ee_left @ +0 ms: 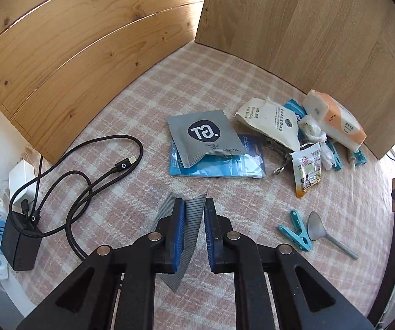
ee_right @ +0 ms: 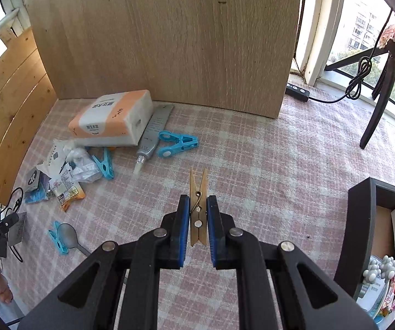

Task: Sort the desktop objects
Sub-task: 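Carry the clothespin and pouch into the black bin and open both tools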

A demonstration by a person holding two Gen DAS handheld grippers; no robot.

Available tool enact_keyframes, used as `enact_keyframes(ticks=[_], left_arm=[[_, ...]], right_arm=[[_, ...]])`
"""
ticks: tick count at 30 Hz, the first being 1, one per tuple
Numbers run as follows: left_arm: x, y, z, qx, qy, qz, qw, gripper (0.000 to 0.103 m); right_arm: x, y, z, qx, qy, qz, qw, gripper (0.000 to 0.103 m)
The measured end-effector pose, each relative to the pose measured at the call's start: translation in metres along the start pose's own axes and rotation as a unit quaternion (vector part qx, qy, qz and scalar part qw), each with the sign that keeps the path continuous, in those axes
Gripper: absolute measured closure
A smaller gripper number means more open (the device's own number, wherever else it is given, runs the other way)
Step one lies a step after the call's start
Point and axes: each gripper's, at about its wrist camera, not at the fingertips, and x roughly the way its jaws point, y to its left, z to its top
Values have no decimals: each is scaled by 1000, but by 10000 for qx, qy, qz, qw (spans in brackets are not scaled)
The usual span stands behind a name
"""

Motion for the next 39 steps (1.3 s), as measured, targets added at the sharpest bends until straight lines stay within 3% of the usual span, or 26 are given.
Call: enact_keyframes(ticks=[10, 19, 29, 39], left_arm=[[-42, -36, 2, 367, -315, -332, 9983, 91], [-68, -108, -10, 1024, -425, -799, 9906, 91], [-104, -238, -57, 1986, -431, -1499, 9676, 91], [-128, -367, -121, 2605, -231, -2167, 9406, 91]], right_arm=[[-45, -7, -18, 111, -300, 25, 9995, 90], [-99, -49, -54, 507, -529, -207, 9971, 90], [-159, -127, -111, 1028, -690, -582, 9906, 90], [-204, -219, -153, 1423, -750, -975, 9821, 90]])
